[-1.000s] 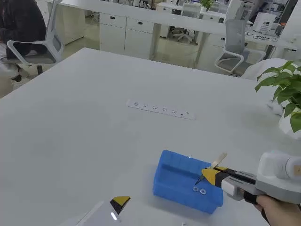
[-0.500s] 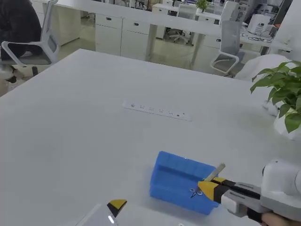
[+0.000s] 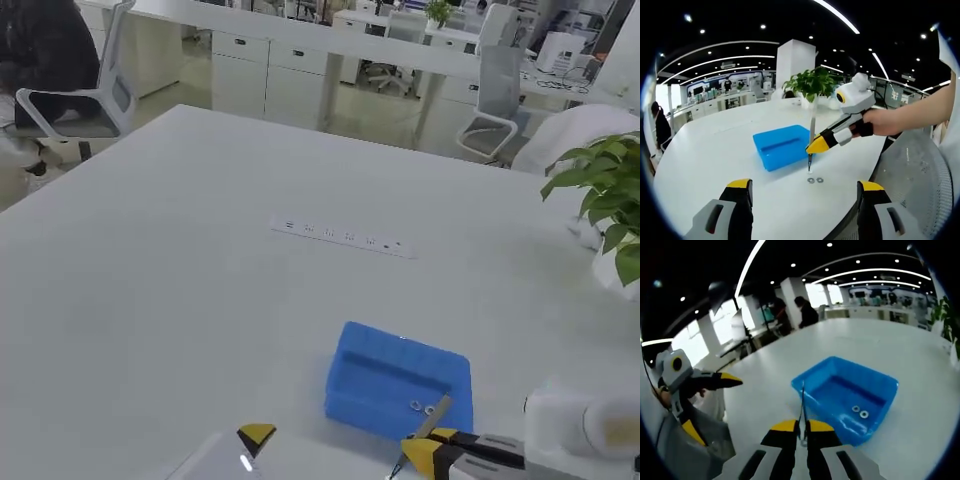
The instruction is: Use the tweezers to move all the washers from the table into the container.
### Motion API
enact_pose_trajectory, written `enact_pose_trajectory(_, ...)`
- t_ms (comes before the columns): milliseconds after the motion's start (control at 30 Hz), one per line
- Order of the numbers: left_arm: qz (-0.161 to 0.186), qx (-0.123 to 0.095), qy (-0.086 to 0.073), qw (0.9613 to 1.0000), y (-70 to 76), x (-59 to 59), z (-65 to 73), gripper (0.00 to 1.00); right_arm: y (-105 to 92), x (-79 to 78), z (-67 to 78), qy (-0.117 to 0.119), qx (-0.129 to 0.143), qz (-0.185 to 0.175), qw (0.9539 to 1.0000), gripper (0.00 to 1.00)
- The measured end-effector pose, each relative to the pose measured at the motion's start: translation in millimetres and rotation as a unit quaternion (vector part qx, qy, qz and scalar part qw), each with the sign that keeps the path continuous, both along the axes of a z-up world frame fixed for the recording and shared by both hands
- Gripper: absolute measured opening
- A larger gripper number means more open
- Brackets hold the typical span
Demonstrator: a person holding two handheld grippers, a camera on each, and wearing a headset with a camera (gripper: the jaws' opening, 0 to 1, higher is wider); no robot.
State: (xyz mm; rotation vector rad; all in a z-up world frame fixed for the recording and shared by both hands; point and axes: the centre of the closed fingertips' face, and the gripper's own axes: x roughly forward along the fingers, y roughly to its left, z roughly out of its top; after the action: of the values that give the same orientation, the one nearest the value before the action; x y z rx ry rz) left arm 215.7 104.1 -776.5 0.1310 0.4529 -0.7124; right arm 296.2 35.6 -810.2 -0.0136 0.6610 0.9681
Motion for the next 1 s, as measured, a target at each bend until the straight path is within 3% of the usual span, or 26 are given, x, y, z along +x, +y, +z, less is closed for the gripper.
enact_pose_trajectory(267,0.003,0.001,0.004,1.0,1.4,-0.3,-1.2,0.87,4.2,-5.7,-6.4,-0.002,-0.017,0.015,0.9997,0.04)
enact_pose_trajectory(500,0.0,0.004,0.008,1.0,0.7,-1.4,-3.1,0.87,9.8,-11.4,-5.3,-0.04,-0.048,0.053,0.9967,0.04)
enact_pose_trajectory(733,-0.001,0.005,0.011,0.9999,0.3,-1.9,-4.5,0.86,14.2,-20.6,-5.8,-0.089,-0.095,0.096,0.9868,0.04)
enact_pose_trajectory(833,-0.002,0.005,0.011,0.9999,0.3,-1.8,-4.6,0.86,14.3,-22.4,-6.0,-0.095,-0.098,0.098,0.9858,0.04)
enact_pose_trajectory(1000,-0.003,0.005,0.013,0.9999,0.3,-2.1,-5.3,0.86,9.9,-19.5,-4.7,-0.071,-0.073,0.067,0.9925,0.03)
